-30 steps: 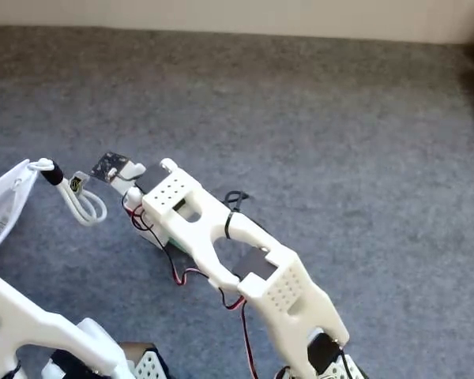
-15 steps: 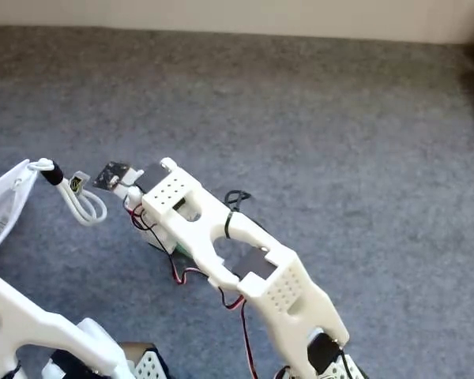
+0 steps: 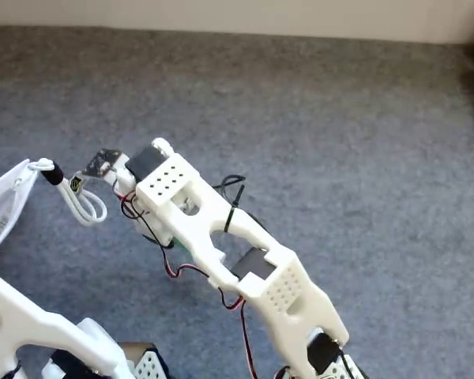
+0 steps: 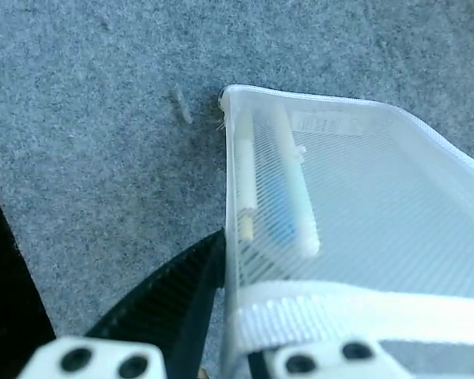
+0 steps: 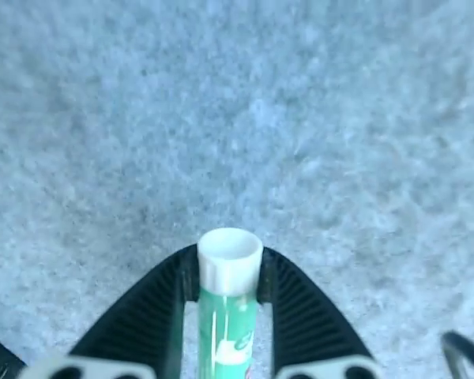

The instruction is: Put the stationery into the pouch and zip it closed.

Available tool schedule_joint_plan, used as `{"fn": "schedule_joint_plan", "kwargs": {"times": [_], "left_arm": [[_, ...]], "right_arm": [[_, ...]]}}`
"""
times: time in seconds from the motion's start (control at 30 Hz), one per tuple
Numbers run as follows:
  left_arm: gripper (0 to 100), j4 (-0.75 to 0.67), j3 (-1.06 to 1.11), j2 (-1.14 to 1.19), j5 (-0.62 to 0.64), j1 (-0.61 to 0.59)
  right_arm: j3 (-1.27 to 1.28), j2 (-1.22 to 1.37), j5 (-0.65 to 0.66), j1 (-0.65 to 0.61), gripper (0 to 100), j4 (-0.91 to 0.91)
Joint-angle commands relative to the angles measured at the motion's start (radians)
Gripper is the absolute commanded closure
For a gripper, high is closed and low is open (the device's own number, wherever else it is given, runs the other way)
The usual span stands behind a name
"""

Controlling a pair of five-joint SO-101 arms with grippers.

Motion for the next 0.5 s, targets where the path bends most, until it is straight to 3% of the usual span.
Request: {"fn": "schedule_joint_plan", "kwargs": {"times": [0.0, 0.47], "left_arm": [[99, -0.017, -0.018, -0.007, 0.008, 0.019], [99, -0.014, -0.028, -0.007, 0.008, 0.211]], "right_arm": [[-0.087, -0.084, 0.006, 0.035, 99.5, 0.024], [-0.077, -0.357, -0.048, 0.051, 99.5, 0.027]]}}
